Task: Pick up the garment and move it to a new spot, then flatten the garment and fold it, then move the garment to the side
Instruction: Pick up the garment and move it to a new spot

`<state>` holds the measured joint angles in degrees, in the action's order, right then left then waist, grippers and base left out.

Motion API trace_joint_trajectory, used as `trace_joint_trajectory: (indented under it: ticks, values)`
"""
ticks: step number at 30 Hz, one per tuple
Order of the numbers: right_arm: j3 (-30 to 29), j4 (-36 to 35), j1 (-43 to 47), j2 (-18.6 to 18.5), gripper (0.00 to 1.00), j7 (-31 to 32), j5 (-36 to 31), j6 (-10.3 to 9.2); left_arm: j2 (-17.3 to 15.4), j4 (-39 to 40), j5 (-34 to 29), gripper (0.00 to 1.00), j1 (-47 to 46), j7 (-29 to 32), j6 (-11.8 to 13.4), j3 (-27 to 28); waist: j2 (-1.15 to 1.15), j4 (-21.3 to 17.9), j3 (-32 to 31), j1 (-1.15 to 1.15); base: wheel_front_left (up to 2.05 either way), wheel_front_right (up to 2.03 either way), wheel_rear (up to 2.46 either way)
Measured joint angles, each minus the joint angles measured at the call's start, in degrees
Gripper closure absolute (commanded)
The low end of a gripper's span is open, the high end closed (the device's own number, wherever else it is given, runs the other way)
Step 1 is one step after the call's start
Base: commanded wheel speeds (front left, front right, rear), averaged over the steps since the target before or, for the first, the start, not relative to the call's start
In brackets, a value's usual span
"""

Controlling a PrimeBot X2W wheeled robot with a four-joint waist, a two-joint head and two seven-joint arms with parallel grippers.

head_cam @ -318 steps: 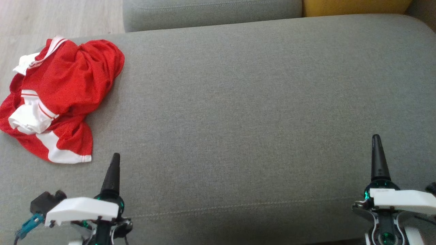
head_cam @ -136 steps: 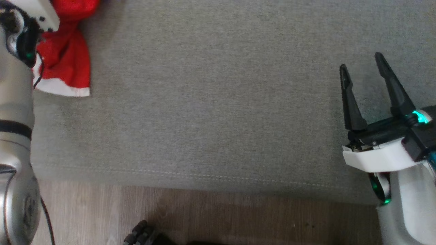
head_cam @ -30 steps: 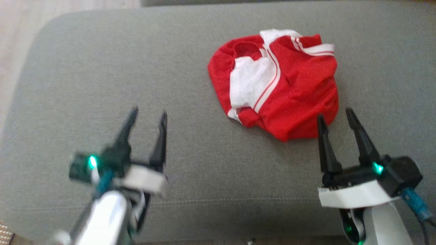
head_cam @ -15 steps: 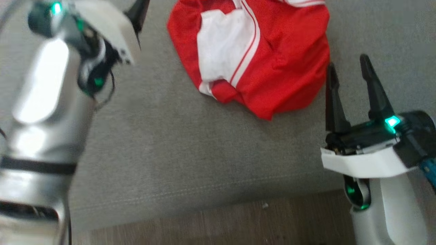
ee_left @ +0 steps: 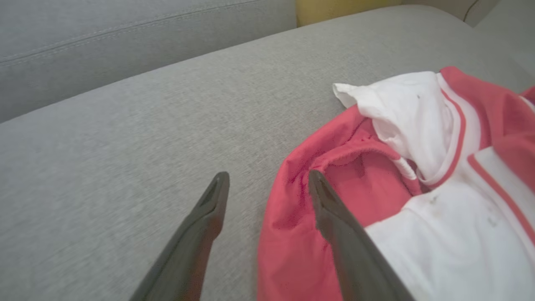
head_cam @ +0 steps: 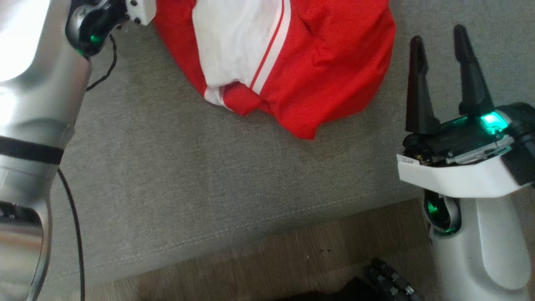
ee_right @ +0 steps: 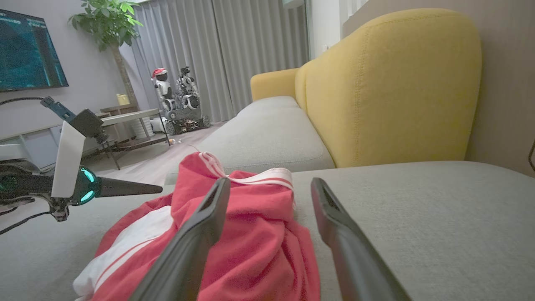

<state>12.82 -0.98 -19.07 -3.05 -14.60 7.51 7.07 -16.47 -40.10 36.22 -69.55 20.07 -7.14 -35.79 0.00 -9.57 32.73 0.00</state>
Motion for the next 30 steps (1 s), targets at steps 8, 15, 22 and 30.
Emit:
trace_joint_trajectory:
  ticks: [8, 15, 22, 30]
  values:
    - [-0.75, -0.89, -1.02, 0.00, 0.00, -0.01, 1.80, 0.00, -0.68, -0.98, 4.95, 0.00, -2.60, 2.10, 0.00, -7.08, 0.00, -1.80, 3.04, 0.00, 0.00, 0.00, 0.00]
    - [-0.18, -1.90, -1.35, 0.00, 0.00, -0.01, 2.22, 0.00, -2.82, -5.30, 1.54, 1.00, -6.10, -6.76, -0.36, -9.14, 0.00, -2.09, 4.04, 0.00, 0.00, 0.00, 0.00]
    - [-0.27, -1.41, -1.96, 0.00, 0.00, -0.01, 2.22, 0.00, -0.38, -6.27, 3.66, 1.00, -5.78, -15.10, -0.42, -9.49, 0.00, -0.30, 1.19, 0.00, 0.00, 0.00, 0.00]
    - [-0.90, 0.74, 1.62, 0.00, 0.00, -0.01, 1.85, 0.00, 0.93, -1.71, 10.35, 1.00, -4.46, -20.79, -0.43, -10.10, 0.01, 3.29, -5.79, 0.00, 0.00, 0.00, 0.00]
